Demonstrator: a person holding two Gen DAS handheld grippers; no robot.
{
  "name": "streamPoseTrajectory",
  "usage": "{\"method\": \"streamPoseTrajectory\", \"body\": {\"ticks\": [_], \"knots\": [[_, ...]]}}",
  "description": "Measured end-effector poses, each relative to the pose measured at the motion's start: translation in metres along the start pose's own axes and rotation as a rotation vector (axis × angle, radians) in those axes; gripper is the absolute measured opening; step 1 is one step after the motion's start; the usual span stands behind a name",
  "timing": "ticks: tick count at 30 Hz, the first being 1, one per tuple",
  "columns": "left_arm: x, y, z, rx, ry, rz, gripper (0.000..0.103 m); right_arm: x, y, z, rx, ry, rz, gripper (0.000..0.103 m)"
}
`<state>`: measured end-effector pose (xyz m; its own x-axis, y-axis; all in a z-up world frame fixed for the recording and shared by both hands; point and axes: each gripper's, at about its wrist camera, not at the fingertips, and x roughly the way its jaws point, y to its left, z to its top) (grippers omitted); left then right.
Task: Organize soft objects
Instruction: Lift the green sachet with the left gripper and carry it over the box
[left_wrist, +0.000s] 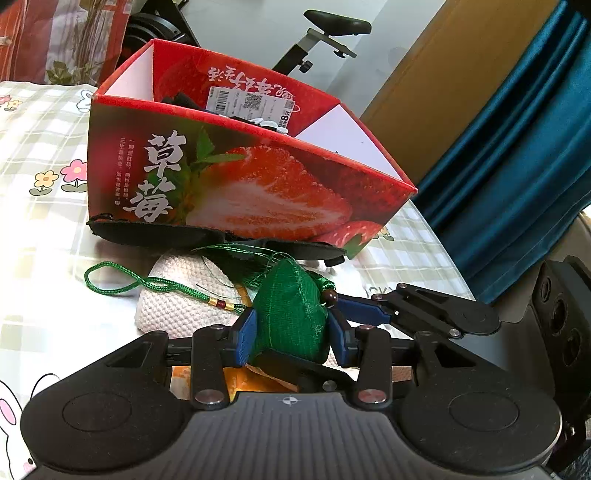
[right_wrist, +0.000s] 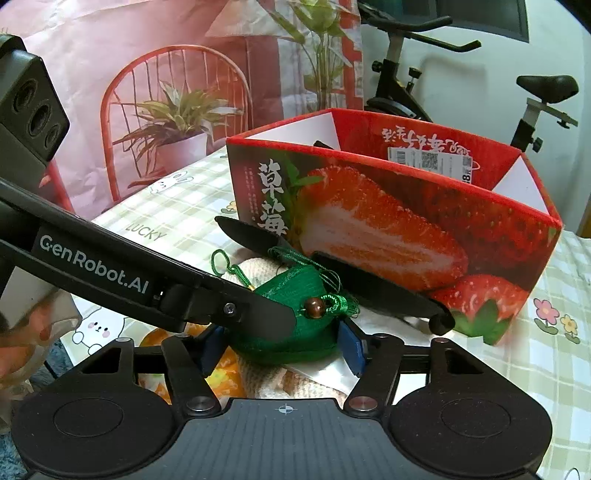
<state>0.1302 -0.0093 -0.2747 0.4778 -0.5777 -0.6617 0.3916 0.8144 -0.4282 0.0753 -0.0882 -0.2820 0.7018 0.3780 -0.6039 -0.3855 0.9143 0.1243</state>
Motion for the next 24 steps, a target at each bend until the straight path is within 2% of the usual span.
{"method": "streamPoseTrajectory", "body": {"ticks": [4,7,15,21,24], "knots": [[-0.013,-0.008,0.01,0.026,-0.024,-0.008,0.044,-0.011,-0.001,0.01,0.01,-0.028,0.013,0.056],[-0.033,-0.017,0.026,0.06,-0.079,-0.024,0.044,-0.029,-0.002,0.03,-0.006,-0.083,0.02,0.056],[-0.092,-0.05,0.101,0.166,-0.295,-0.058,0.044,-0.076,-0.017,0.121,-0.1,-0.271,0.018,0.056],[-0.105,-0.074,0.154,0.241,-0.416,-0.07,0.044,-0.099,-0.031,0.186,-0.211,-0.387,-0.057,0.056],[-0.097,-0.084,0.173,0.255,-0.43,-0.059,0.045,-0.098,-0.043,0.205,-0.208,-0.416,-0.068,0.056]]}}
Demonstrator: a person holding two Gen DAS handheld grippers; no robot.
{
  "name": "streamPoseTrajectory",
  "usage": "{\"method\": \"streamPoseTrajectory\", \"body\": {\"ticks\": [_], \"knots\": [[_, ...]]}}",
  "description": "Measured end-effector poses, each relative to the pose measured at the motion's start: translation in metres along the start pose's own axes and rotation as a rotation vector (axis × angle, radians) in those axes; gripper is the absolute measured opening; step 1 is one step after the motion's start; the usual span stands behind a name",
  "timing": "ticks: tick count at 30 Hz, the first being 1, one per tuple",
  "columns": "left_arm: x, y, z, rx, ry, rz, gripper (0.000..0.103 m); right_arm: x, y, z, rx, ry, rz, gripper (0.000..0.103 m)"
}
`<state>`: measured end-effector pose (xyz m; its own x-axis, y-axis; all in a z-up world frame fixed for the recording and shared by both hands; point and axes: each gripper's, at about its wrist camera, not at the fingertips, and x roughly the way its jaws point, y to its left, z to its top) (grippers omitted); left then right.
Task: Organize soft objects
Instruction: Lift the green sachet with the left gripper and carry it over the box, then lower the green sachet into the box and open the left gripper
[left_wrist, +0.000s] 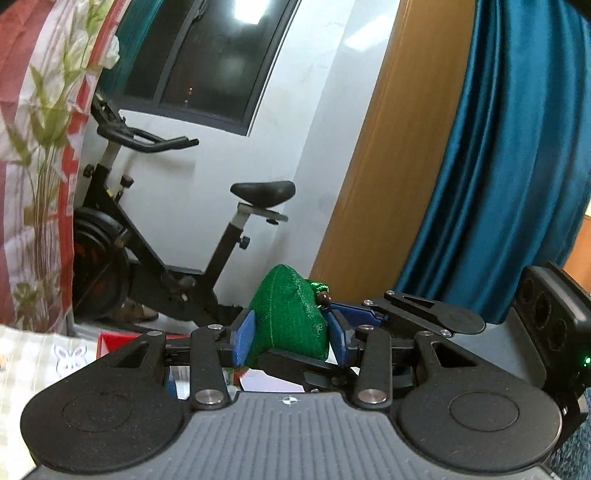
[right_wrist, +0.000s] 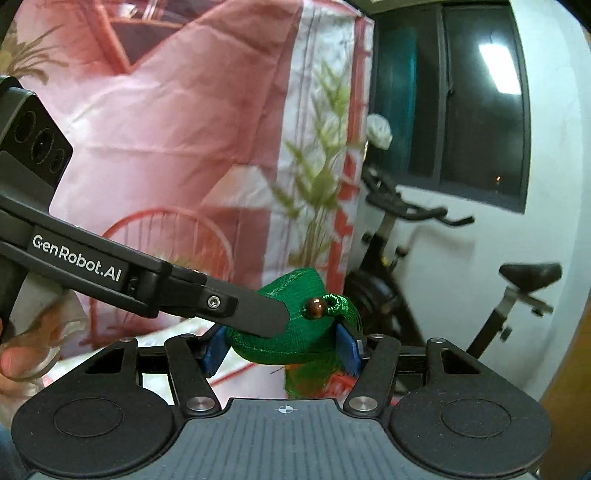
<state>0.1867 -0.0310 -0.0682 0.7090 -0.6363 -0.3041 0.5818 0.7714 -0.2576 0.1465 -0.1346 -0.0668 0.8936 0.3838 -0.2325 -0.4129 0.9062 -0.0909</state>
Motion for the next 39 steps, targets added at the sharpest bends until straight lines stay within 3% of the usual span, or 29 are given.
{"method": "streamPoseTrajectory", "body": {"ticks": [6,14,20,25,32,39], "knots": [[0.042,0.007,-0.012,-0.009,0.075,0.018,0.045,0.028,-0.023,-0.021,0.041,0.064,-0.01,0.057],[0.097,0.033,-0.066,-0.096,0.27,0.017,0.045,0.059,-0.035,-0.103,0.157,0.227,0.006,0.056],[0.124,0.034,-0.083,-0.094,0.319,0.017,0.048,0.058,-0.049,-0.141,0.254,0.266,-0.037,0.06],[0.119,0.035,-0.088,-0.069,0.313,0.074,0.062,0.05,-0.056,-0.154,0.248,0.282,-0.103,0.064],[0.082,0.039,-0.087,-0.014,0.317,0.084,0.062,0.013,-0.058,-0.152,0.308,0.236,-0.107,0.064],[0.018,0.041,-0.107,-0.007,0.353,0.07,0.062,-0.03,-0.021,-0.151,0.312,0.191,-0.047,0.064]]}}
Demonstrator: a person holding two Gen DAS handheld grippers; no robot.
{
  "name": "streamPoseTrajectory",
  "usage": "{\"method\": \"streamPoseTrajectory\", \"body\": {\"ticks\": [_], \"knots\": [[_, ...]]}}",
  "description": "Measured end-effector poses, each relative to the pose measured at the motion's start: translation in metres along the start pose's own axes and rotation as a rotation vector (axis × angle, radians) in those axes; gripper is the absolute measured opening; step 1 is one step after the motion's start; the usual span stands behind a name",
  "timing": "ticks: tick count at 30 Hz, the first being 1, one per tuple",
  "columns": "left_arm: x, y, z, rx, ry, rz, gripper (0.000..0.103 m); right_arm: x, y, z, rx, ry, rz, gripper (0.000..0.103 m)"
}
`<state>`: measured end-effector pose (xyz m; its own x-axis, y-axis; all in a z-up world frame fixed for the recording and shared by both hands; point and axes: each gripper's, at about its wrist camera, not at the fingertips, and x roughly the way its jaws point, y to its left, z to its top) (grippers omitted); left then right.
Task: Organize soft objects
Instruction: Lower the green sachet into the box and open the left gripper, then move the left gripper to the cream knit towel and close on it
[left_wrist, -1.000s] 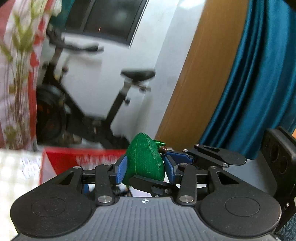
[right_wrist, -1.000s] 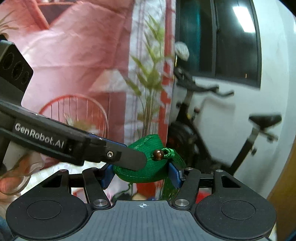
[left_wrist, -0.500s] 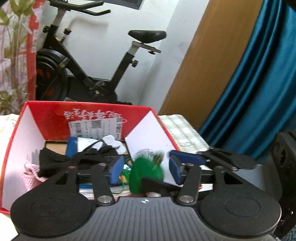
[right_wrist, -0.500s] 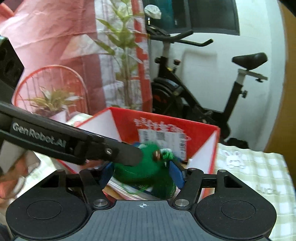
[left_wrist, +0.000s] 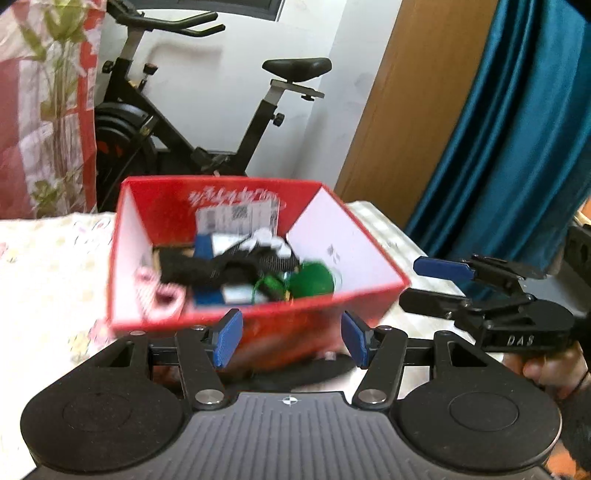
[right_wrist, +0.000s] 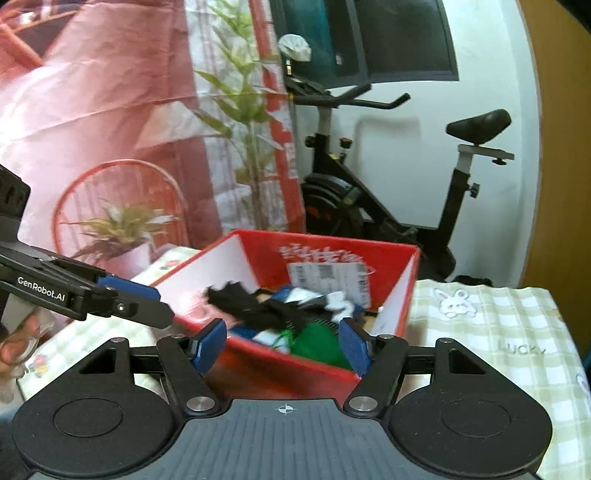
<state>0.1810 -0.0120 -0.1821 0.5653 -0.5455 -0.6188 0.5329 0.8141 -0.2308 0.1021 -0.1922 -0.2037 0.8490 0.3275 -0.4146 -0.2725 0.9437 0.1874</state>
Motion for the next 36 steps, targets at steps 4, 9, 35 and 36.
{"method": "streamPoseTrajectory", "body": {"ticks": [4,9,35,36], "knots": [[-0.018,0.012,-0.03,-0.013,0.034,0.009,0.062,-0.012,0.017,-0.028,0.02,0.049,0.031,0.064],[-0.004,0.038,-0.063,-0.085,0.105,0.059,0.062,-0.015,0.031,-0.071,0.035,0.176,0.027,0.064],[0.024,0.04,-0.102,-0.218,0.085,0.107,0.016,0.018,0.023,-0.113,0.007,0.401,-0.048,0.055],[0.02,0.039,-0.105,-0.225,0.08,0.109,0.016,0.021,0.022,-0.112,0.005,0.398,-0.053,0.055]]}}
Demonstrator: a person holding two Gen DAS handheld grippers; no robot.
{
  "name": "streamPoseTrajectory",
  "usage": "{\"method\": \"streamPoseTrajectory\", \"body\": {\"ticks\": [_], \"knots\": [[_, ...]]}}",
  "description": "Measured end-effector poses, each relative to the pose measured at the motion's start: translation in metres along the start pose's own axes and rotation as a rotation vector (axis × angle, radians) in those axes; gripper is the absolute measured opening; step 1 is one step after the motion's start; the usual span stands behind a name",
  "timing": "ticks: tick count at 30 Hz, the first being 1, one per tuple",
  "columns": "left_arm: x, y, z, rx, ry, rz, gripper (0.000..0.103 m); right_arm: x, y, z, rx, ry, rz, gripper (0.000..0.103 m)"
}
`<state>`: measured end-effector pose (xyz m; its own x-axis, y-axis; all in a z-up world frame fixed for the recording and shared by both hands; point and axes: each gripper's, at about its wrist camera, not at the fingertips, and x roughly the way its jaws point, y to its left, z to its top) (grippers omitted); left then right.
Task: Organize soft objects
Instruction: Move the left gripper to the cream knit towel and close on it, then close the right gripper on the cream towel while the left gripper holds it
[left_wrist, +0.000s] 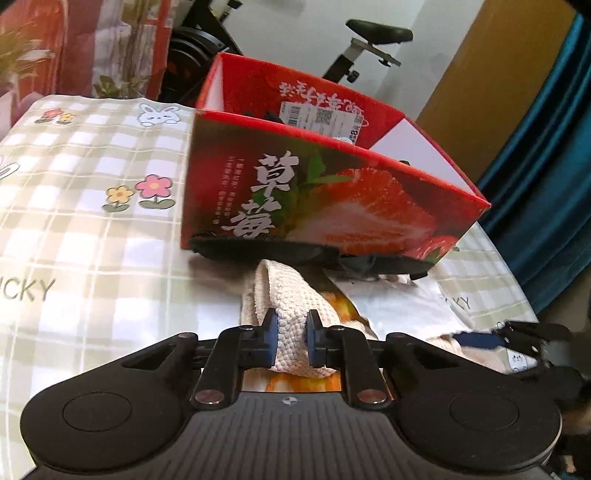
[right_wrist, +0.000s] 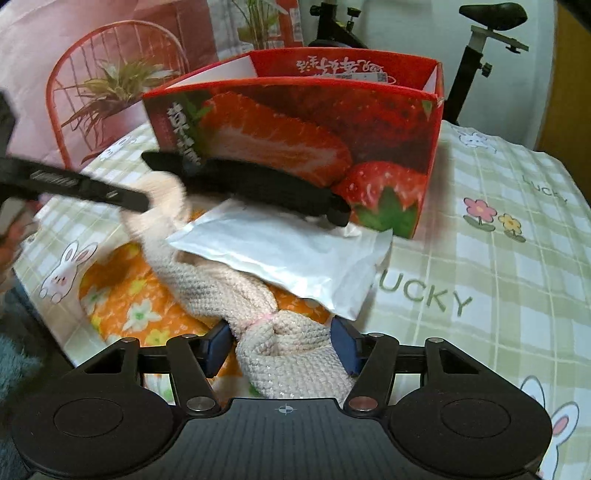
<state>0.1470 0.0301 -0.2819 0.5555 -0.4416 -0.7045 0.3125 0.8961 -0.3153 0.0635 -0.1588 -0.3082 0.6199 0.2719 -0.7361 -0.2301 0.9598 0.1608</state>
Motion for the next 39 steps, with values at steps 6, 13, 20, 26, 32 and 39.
{"method": "streamPoseTrajectory", "body": {"ticks": [6,13,20,26,32,39], "knots": [[-0.015,0.002,-0.024,-0.027,-0.008,0.013,0.016,0.012,0.001,0.005,0.004,-0.044,-0.027,0.055],[-0.012,0.006,-0.037,-0.05,0.009,0.019,0.018,0.009,0.003,-0.017,0.038,-0.133,-0.043,0.055],[-0.002,0.012,-0.04,-0.064,0.013,0.025,0.028,0.007,0.009,-0.019,0.032,-0.152,-0.055,0.057],[0.002,0.016,-0.041,-0.092,0.024,0.033,0.039,-0.005,0.008,-0.022,0.072,-0.192,-0.043,0.066],[0.001,0.018,-0.041,-0.1,0.02,0.027,0.039,-0.027,0.003,-0.021,0.143,-0.278,-0.039,0.068],[-0.001,0.02,-0.046,-0.118,-0.002,0.018,0.039,-0.026,-0.013,-0.027,0.239,-0.219,-0.108,0.068]]}}
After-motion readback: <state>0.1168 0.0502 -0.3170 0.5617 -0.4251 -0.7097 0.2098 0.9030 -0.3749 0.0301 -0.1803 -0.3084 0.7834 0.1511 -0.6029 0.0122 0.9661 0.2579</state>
